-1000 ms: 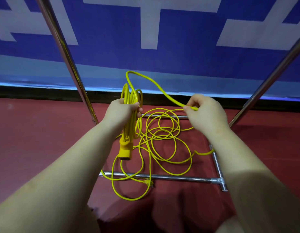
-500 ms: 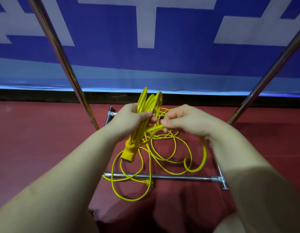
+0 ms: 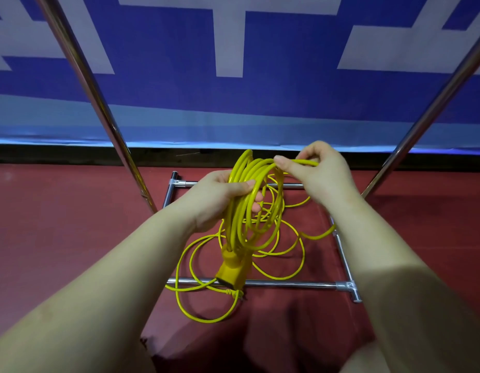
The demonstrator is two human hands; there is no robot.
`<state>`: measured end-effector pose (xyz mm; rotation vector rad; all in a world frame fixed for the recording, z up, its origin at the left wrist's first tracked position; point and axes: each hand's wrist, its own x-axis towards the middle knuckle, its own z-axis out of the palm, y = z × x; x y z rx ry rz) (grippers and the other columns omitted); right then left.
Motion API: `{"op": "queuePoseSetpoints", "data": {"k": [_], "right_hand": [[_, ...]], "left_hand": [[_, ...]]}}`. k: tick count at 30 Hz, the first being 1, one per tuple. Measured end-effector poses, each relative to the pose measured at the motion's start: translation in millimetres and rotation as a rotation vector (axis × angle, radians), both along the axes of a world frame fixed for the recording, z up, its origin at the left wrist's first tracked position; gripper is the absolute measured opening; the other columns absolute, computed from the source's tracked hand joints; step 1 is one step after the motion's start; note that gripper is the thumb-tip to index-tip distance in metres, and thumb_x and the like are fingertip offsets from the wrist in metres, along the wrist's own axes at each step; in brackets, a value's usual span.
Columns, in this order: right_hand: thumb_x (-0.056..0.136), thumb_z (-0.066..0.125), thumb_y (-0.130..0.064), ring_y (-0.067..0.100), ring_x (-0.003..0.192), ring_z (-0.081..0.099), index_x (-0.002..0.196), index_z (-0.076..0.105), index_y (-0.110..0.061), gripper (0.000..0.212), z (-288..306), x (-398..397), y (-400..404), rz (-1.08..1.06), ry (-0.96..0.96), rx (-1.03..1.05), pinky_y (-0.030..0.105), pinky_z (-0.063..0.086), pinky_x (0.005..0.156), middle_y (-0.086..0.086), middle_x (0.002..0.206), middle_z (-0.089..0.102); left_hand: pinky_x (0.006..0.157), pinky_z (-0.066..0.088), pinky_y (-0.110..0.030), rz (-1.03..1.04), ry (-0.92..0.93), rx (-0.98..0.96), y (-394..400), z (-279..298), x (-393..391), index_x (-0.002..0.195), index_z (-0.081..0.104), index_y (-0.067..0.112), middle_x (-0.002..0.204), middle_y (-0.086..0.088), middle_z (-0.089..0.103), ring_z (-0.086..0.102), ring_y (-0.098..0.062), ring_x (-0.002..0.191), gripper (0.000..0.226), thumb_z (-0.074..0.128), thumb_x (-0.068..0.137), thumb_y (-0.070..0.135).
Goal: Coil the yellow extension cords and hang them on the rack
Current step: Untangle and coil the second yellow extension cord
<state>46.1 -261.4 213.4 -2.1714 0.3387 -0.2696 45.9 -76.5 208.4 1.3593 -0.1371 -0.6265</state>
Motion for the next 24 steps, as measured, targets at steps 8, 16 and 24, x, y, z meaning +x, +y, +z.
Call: {"op": "queuePoseSetpoints", "data": {"k": [8, 16, 24], "right_hand": [[0.073, 0.078, -0.025, 0.011, 0.067, 0.057, 0.066, 0.063, -0.027, 0.017, 8, -3, 0, 0.29, -0.066, 0.037, 0.03, 0.047, 0.069, -0.002, 0.07, 0.065], [0.071, 0.079, -0.03, 0.009, 0.065, 0.059, 0.078, 0.057, -0.024, 0.024, 11, -9, 11, 0.32, -0.063, 0.058, 0.024, 0.045, 0.065, 0.0, 0.075, 0.066], [0.082, 0.071, -0.024, -0.002, 0.054, 0.046, 0.074, 0.054, -0.025, 0.018, 7, -3, -3, 0.068, -0.239, 0.256, 0.015, 0.037, 0.057, -0.007, 0.064, 0.052]], "left_hand": [[0.055, 0.058, -0.03, 0.004, 0.068, 0.008, 0, -3, -2, 0.094, 0.061, 0.006, 0.071, -0.007, 0.071, 0.069, -0.016, 0.06, 0.012, 0.049, 0.094, 0.007], [0.055, 0.056, -0.024, 0.071, 0.001, -0.004, -1, -2, 0, 0.09, 0.062, 0.006, 0.065, -0.002, 0.069, 0.064, -0.011, 0.054, 0.013, 0.049, 0.094, 0.004], [0.056, 0.056, -0.027, 0.145, -0.034, 0.029, 5, 0, 9, 0.087, 0.058, 0.006, 0.065, -0.001, 0.069, 0.064, -0.011, 0.054, 0.01, 0.05, 0.094, 0.007]]}}
